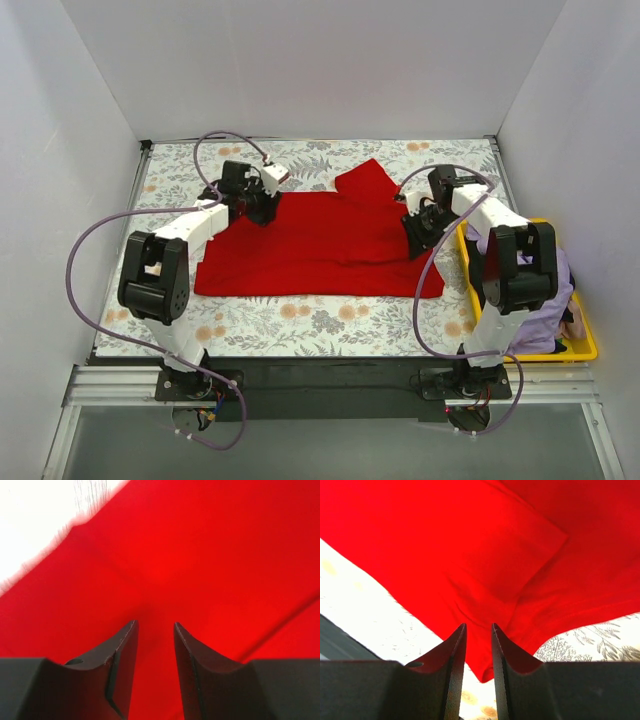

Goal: Fold and stack the t-shirts
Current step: Fold the tshirt

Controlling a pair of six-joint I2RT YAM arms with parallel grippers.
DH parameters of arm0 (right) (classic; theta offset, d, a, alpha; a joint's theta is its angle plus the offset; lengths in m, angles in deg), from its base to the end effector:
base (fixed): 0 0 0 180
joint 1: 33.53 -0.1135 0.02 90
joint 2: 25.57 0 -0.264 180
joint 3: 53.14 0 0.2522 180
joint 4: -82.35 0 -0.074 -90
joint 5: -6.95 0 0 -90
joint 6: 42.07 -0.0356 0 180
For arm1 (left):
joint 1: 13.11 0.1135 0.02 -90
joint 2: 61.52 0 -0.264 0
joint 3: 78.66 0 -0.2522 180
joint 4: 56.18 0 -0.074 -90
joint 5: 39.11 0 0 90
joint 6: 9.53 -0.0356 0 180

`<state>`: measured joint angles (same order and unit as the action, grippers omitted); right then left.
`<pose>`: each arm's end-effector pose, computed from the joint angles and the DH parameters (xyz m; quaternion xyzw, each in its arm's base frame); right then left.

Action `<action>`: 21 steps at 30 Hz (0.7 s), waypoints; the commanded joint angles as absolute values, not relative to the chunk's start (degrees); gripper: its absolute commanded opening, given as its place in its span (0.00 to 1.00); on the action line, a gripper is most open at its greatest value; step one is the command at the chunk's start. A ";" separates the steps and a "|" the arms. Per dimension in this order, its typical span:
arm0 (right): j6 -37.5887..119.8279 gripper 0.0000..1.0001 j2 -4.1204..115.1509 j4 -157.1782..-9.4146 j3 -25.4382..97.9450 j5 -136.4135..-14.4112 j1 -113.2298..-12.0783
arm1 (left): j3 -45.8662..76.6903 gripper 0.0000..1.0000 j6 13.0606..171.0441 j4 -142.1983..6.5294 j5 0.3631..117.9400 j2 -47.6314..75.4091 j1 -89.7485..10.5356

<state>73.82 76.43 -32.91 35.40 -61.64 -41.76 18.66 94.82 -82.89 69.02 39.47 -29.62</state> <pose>0.3367 0.0618 0.2081 -0.3050 0.9288 0.1671 0.1282 0.3669 -0.1203 0.2172 0.0775 0.9111 -0.2408 0.3254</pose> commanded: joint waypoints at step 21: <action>77.11 0.32 78.77 -36.79 25.93 -70.85 -56.11 | 33.00 0.27 91.29 -107.82 66.35 36.06 -8.19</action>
<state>76.67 80.01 -37.98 29.63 -72.79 -53.71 28.97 93.77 -100.18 70.20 37.72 -10.98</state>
